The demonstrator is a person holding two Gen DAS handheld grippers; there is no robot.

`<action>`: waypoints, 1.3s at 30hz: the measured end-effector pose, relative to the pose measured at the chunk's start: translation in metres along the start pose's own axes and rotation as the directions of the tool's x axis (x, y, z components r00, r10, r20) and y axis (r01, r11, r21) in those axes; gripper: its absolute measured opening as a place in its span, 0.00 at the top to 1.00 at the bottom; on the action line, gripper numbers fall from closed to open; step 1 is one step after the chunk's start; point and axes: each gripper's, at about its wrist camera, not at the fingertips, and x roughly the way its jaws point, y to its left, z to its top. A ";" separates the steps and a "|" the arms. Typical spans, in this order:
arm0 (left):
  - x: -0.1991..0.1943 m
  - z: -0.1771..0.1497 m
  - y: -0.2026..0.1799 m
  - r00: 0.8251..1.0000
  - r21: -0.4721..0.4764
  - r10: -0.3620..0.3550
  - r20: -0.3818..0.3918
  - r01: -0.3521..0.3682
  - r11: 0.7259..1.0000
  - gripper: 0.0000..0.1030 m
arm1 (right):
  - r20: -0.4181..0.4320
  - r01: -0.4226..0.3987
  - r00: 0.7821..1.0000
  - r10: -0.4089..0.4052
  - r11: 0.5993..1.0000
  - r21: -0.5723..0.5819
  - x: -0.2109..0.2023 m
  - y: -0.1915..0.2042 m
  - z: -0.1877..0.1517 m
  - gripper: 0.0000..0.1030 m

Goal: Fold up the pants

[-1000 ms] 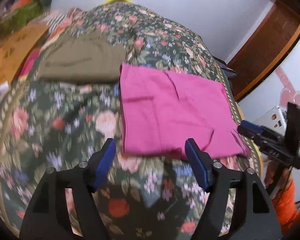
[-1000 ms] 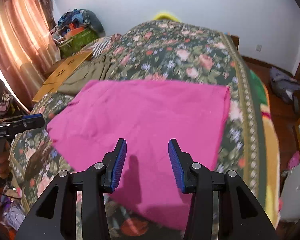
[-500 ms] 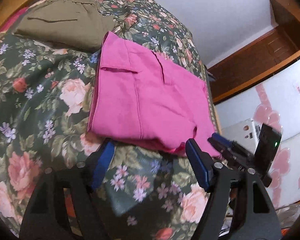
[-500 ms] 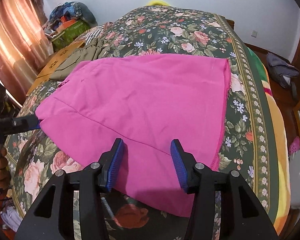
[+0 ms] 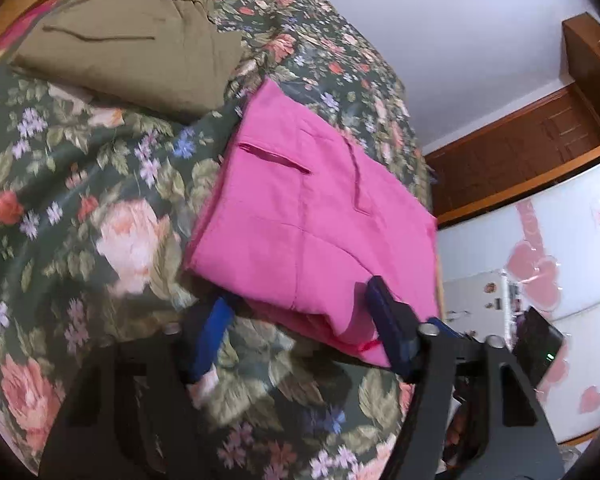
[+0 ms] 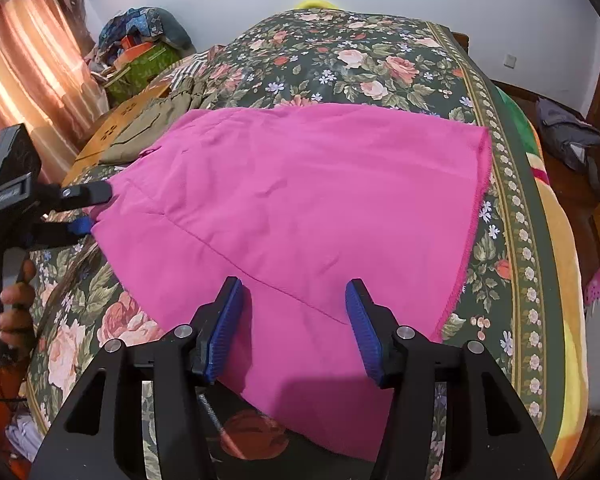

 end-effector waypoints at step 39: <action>-0.121 -0.078 -0.057 0.884 0.356 0.255 0.391 -0.401 0.844 0.83 | 0.019 -0.120 0.992 0.123 0.986 -0.117 -0.013 0.090 0.030 0.52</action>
